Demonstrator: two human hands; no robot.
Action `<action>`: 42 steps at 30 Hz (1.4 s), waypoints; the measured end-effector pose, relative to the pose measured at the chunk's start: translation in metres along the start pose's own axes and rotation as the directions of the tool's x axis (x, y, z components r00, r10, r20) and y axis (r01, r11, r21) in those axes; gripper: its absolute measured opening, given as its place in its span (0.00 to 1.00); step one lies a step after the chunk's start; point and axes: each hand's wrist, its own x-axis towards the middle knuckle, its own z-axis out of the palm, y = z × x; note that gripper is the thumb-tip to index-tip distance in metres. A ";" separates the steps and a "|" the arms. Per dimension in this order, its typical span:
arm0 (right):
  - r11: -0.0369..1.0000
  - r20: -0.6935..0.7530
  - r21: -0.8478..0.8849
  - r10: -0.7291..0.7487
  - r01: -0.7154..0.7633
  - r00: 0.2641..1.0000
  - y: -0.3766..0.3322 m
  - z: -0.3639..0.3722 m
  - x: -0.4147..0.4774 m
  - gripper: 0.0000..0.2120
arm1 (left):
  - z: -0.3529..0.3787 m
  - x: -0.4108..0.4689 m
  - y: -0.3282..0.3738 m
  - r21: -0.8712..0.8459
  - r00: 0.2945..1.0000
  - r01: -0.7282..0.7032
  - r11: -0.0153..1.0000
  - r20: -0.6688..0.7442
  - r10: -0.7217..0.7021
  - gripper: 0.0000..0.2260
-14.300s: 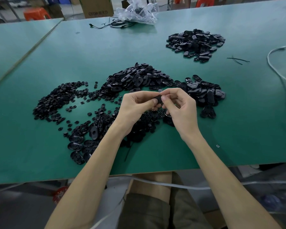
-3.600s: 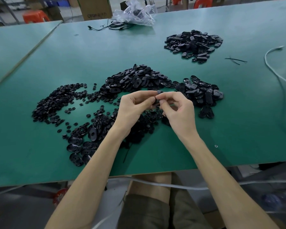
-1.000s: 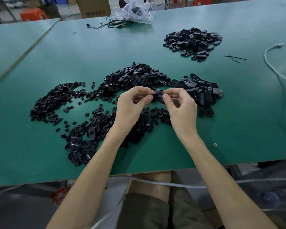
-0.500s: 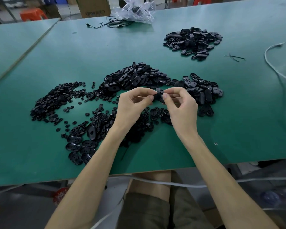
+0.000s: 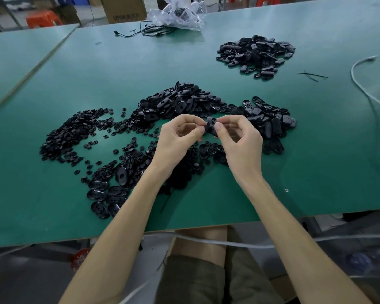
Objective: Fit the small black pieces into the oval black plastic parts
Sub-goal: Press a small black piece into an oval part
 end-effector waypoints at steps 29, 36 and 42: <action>0.998 0.060 0.051 -0.025 0.022 0.998 0.003 -0.001 0.001 0.04 | 0.004 0.000 0.001 0.067 0.999 0.030 0.997 -0.035 -0.027 0.04; 0.999 0.095 0.050 -0.018 0.013 0.995 0.005 -0.001 0.002 0.05 | 0.003 0.000 0.001 0.090 0.998 0.049 0.995 -0.054 -0.044 0.04; 0.998 0.116 0.066 0.012 -0.019 0.993 0.006 -0.001 0.001 0.05 | 0.004 0.001 -0.003 0.153 0.992 -0.036 0.988 -0.116 0.054 0.05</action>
